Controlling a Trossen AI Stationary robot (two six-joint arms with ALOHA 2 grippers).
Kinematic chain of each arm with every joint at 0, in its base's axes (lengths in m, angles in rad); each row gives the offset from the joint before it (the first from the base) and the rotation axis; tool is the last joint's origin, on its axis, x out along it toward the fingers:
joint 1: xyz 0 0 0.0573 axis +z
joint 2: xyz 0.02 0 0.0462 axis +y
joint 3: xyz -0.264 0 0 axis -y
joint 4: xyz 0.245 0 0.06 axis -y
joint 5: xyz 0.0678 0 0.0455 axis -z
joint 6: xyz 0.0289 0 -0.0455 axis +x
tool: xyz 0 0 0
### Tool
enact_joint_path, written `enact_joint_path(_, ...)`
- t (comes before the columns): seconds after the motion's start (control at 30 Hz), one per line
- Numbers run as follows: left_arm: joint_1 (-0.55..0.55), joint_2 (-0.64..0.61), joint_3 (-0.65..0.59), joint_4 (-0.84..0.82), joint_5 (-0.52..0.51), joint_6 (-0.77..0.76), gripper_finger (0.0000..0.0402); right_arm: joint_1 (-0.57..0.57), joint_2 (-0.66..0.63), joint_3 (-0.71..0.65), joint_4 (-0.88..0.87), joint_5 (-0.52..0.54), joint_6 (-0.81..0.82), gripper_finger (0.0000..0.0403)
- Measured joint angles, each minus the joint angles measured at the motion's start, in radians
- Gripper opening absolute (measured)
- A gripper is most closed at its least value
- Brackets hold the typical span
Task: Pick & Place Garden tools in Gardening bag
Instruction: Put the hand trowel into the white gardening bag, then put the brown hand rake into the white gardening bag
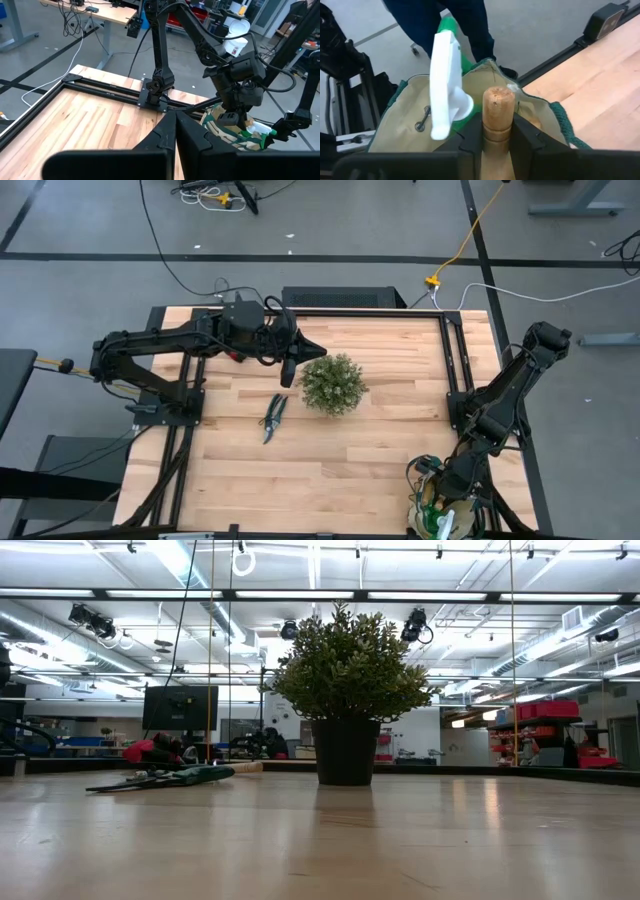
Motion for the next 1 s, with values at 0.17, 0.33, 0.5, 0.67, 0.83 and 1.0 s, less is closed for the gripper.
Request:
enact_joint_path(0.17,0.0,0.0,0.0,0.0,-0.003,-0.017,0.0007,0.0,0.0,0.0,0.0,0.0,0.001,0.0076)
enact_joint_path(0.33,0.0,0.0,0.0,0.0,-0.007,-0.024,0.0008,0.0,0.0,0.0,-0.001,0.0,0.034,0.0086)
enact_joint_path(0.5,0.0,0.0,0.0,0.0,-0.007,-0.024,0.0018,0.0,0.0,0.0,-0.011,0.0,0.097,0.0102)
enact_joint_path(0.67,0.0,0.0,0.0,0.0,-0.007,-0.024,0.0012,0.0,0.0,0.0,-0.019,0.0,0.096,0.0126)
enact_joint_path(0.83,0.0,0.0,0.0,0.0,-0.009,-0.024,0.0008,0.0,-0.003,0.0,-0.019,0.052,0.094,0.0153)
enact_joint_path(1.0,0.0,0.0,0.0,0.0,-0.017,-0.024,0.0014,-0.011,-0.031,0.0,0.023,0.052,0.095,0.0169)
